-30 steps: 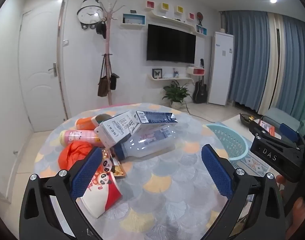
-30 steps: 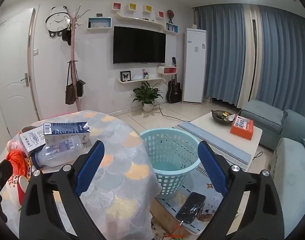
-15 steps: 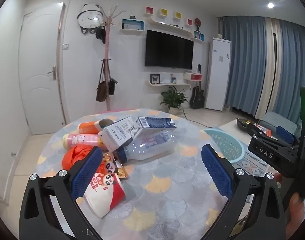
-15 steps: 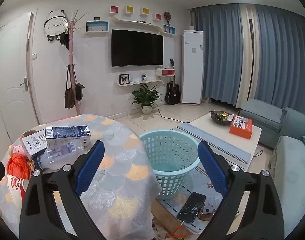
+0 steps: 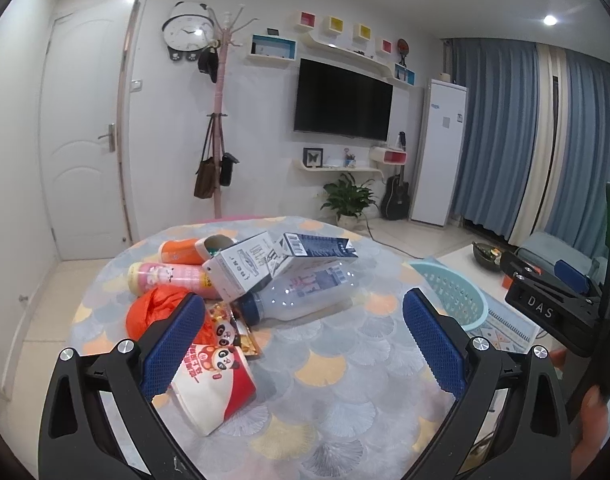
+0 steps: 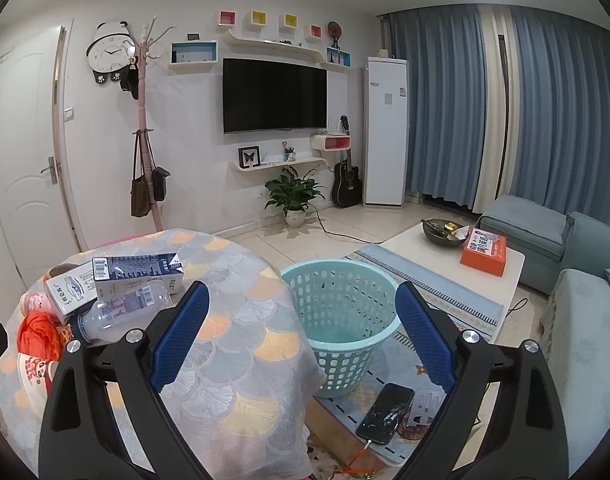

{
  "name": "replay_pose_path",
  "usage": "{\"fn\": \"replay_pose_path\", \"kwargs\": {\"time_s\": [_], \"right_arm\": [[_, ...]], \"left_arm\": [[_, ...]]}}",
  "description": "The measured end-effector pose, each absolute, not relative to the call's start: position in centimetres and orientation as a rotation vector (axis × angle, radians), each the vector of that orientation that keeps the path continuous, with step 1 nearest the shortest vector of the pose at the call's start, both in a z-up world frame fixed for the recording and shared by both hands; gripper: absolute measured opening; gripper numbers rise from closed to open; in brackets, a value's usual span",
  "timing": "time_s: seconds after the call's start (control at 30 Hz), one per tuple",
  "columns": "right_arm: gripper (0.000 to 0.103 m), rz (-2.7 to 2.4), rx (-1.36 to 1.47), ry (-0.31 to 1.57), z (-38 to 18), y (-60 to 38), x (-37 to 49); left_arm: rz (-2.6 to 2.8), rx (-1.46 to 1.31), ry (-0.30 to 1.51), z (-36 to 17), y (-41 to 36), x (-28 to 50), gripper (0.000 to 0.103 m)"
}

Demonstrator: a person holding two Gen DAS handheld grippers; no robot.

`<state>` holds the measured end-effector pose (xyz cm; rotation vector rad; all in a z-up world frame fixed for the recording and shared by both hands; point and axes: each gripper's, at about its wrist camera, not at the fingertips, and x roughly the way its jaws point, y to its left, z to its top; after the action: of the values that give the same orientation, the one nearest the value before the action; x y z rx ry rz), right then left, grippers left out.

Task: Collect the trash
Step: 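Move both tools toward the cluttered table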

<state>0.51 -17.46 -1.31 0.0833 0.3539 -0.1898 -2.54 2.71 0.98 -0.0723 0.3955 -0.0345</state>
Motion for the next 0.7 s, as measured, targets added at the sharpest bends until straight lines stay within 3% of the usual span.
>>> {"fn": "replay_pose_path", "kwargs": {"time_s": [0.7], "right_arm": [[0.090, -0.160, 0.117, 0.345, 1.4, -17.8, -0.3]], "left_arm": [[-0.029, -0.061, 0.349, 3.2, 3.5, -3.6, 0.096]]}}
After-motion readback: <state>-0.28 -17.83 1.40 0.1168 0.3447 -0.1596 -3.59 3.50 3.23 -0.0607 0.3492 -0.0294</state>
